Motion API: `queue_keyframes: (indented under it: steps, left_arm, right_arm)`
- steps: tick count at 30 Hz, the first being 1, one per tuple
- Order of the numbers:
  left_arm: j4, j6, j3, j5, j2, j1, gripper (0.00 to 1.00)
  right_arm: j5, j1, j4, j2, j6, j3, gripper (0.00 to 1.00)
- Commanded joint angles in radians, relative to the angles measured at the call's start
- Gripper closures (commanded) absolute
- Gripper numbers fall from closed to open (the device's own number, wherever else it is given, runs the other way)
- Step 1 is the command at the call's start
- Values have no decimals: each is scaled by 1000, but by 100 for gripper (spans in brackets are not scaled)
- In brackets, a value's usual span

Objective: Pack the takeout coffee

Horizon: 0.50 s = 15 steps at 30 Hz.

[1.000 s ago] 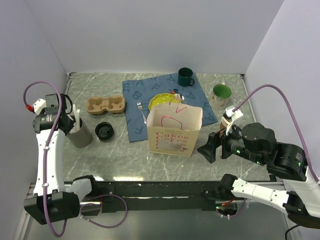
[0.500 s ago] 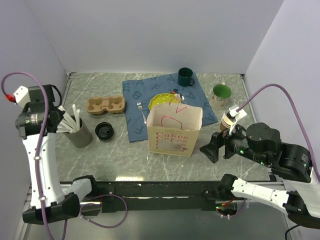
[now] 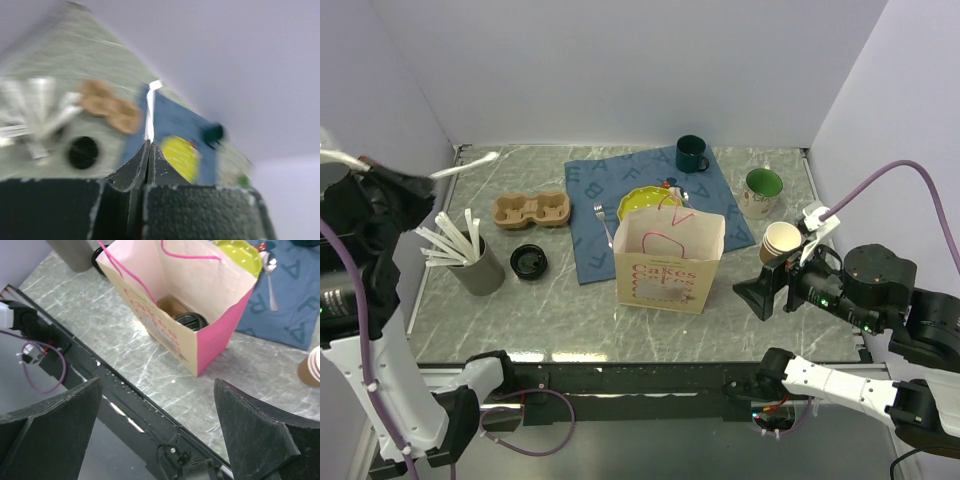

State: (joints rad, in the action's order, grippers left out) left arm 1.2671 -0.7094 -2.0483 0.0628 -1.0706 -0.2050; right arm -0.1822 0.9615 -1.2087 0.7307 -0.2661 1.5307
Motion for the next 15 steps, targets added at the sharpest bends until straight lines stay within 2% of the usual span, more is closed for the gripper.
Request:
queue_keyframes:
  steps: [1,2,7,9,12,13,15]
  left_arm:
    - [-278,-114,63,-464,-23,-1,99]
    - [-314,-137,89,-568,-23,-2,99]
    - [-474,-231,115,-771,-54,24,99]
    - [-480,-223,112,-787,-71,64,99]
    - [-394,-151,93,-720,-94,173,99]
    - [-381,-124,99,-715,-95,229,99]
    - [-367,-102,143,-707,-88,266,99]
  right_arm:
    - [-48,-4,-15,18,50,49,0]
    - [-51,-4,-18,18,50,52,0]
    - [-51,-3,-15,21,47,46,0]
    - [-51,-3,-12,18,39,36,0]
    - [-54,-3,-14,19,38,34,0]
    - [-56,-3,-12,21,36,34,0]
    - [-63,-4,-18,21,36,34,0]
